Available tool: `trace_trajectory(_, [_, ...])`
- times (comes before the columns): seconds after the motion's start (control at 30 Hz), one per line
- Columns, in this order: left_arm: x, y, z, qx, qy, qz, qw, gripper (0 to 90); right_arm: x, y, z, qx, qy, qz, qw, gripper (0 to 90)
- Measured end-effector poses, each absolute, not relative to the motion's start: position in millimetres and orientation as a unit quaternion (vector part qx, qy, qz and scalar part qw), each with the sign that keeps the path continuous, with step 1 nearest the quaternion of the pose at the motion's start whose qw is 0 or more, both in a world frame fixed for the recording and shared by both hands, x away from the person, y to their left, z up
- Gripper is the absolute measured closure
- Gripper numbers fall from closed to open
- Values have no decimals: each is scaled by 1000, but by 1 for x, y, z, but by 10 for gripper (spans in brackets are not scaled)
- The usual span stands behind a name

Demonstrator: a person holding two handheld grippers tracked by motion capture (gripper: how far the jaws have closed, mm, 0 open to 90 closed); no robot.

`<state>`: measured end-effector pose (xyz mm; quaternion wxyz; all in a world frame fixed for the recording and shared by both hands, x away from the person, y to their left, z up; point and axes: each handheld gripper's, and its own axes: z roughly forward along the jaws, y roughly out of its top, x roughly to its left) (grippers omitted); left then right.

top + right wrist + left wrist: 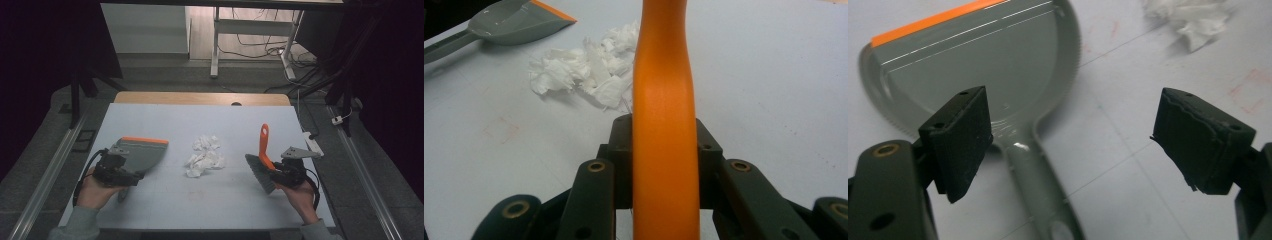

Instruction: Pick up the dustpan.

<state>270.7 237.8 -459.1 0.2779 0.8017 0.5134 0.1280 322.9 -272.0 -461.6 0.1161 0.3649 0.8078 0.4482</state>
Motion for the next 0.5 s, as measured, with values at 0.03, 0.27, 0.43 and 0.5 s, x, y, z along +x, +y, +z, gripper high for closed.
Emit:
trace_trajectory(0.03, [271, 240, -460, 801, 516, 128, 276, 161, 323, -272, -462, 365, 808, 448, 115, 703])
trace_trajectory(0.27, [270, 243, -471, 800, 528, 111, 261, 161, 323, -272, -462, 364, 809, 447, 117, 703])
trace_trajectory(0.43, [272, 244, -476, 797, 541, 115, 244, 162, 323, -272, -462, 366, 808, 446, 117, 704])
trace_trajectory(0.5, [273, 245, -478, 794, 548, 124, 232, 174, 323, -273, -463, 368, 808, 445, 117, 703])
